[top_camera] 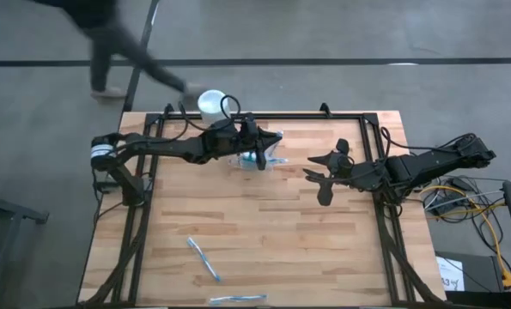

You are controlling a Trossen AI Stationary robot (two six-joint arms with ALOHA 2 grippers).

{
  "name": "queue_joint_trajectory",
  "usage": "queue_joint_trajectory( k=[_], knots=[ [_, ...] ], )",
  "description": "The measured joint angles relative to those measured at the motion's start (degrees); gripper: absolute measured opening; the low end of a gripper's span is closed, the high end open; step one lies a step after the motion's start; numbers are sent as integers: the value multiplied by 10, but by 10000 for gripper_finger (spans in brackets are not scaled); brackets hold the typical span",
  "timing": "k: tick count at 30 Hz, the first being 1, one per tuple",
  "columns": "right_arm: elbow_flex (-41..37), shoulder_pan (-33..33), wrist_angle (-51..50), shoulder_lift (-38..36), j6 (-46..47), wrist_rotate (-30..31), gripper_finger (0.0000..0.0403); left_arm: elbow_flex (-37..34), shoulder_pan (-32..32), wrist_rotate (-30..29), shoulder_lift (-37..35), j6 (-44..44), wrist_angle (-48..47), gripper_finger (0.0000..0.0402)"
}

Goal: Pick & Place toothbrushing station
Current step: Put the blue toothbrush into the right of the transparent organizer

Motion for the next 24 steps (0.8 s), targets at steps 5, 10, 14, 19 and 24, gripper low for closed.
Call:
queue_joint_trajectory(
  k=[5, 10, 14, 19, 24],
  knots=[
    [0, 0, -2, 0, -2, 0, 169, -1, 20, 3, 20, -6, 7, 21],
    [0, 0, -2, 0, -2, 0, 169, -1, 37, 32, 42, -59, 7, 23],
    [0, 0, -3, 0, -4, 0, 169, -1, 37, 35, 56, -68, 4, 24],
    [0, 0, -5, 0, -4, 0, 169, -2, 37, 35, 61, -79, -33, 25],
    [0, 0, -7, 0, -4, 0, 169, -2, 37, 35, 58, -79, -65, 25]
  ],
)
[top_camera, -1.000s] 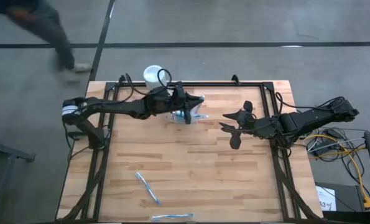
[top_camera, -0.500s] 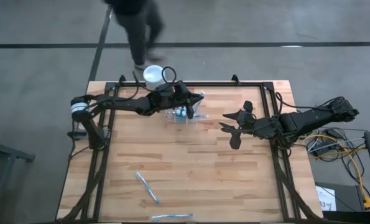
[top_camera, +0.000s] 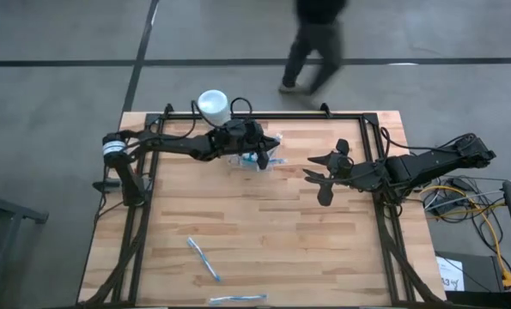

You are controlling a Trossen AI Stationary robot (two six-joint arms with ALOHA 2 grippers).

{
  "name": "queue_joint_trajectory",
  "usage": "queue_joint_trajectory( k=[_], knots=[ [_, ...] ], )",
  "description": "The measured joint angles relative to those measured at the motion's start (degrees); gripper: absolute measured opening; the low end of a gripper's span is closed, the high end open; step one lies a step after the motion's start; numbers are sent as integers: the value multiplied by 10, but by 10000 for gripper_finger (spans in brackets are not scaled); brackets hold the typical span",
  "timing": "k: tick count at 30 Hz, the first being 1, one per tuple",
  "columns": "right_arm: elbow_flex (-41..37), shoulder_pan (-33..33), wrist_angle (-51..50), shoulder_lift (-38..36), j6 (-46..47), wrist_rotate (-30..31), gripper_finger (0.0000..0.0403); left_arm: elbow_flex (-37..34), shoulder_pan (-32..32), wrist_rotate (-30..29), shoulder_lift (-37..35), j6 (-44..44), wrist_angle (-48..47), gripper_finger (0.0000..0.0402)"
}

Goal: Pick & Place toothbrushing station
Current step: Put the blue toothbrush into the right of the transparent organizer, then adjust the transparent organizer

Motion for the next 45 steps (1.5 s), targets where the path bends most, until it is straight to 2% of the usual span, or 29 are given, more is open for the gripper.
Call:
queue_joint_trajectory(
  k=[11, 25, 30, 36, 45],
  knots=[
    [0, 0, 0, 0, 0, 0, 169, 0, 0, -9, -1, -1, -25, 32],
    [0, 0, 0, 0, -8, 0, 169, 19, -3, -9, -5, -1, -40, 128],
    [0, 0, 0, 0, -11, 0, 169, 34, -3, -10, -6, -1, -76, 152],
    [0, 0, 0, 0, -11, 0, 169, 63, -2, -53, -23, 23, -133, 161],
    [0, 0, 0, 0, -11, 0, 169, 116, -2, -37, -37, 54, -136, 161]
  ],
)
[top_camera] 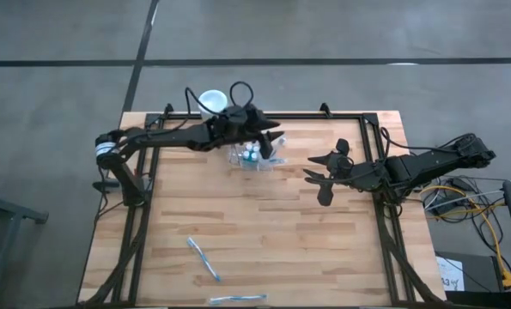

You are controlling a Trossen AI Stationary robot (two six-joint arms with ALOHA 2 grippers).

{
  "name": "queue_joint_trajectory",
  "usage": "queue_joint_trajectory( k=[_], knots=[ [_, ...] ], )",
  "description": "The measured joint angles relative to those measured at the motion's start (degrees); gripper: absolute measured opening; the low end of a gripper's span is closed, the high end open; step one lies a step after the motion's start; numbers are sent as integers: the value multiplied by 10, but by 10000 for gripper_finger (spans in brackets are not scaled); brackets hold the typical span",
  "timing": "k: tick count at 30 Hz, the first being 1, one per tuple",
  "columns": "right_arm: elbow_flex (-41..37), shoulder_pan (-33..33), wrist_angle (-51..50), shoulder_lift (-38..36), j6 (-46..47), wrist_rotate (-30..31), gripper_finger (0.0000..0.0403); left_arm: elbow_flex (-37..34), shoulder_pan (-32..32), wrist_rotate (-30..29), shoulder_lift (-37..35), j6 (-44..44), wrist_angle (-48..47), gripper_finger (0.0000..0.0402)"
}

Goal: Pick & Place toothbrushing station
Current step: Adjust the transparent organizer

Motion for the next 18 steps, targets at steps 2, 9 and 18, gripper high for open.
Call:
queue_joint_trajectory(
  k=[2, 9, 18],
  knots=[
    [0, 0, 0, 0, 0, 0, 169, 10, 0, 0, 2, 4, -1, 161],
    [0, 0, 0, 0, -4, 0, 169, 18, 2, -3, 12, 7, -2, 159],
    [0, -1, 0, 0, -5, 2, 169, 18, -17, -63, 13, 33, 2, 159]
  ],
)
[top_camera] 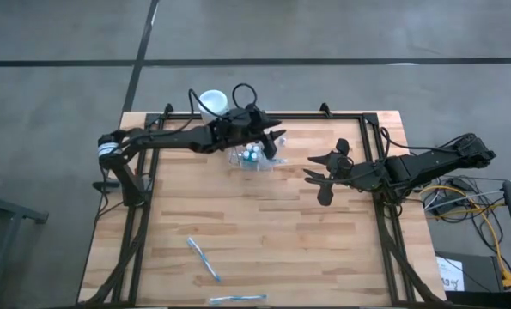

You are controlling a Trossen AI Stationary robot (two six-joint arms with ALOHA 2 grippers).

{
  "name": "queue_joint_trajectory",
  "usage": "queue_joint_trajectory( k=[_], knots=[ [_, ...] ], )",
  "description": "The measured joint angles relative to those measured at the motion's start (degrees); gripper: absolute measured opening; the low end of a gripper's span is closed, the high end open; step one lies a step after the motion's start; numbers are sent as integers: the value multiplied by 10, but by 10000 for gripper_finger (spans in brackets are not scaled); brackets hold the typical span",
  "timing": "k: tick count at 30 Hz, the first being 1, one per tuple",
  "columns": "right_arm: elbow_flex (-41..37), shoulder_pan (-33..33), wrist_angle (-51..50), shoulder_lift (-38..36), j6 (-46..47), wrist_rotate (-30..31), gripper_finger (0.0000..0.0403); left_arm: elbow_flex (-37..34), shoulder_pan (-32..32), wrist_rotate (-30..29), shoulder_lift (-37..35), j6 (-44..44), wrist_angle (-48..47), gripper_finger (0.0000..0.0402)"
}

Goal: Pick & Place toothbrushing station
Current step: Adjust the transparent organizer

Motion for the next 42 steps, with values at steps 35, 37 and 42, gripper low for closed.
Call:
queue_joint_trajectory(
  k=[35, 37, 42],
  knots=[
    [1, -123, 75, 71, 67, 77, 169, -2, -5, -20, -345, -98, -634, 133],
    [1, -122, 75, 70, 67, 77, 169, -2, -6, 39, -361, -117, -663, 133],
    [1, -122, 76, 72, 67, 75, 169, -2, -10, 163, -379, -169, -690, 133]
  ],
)
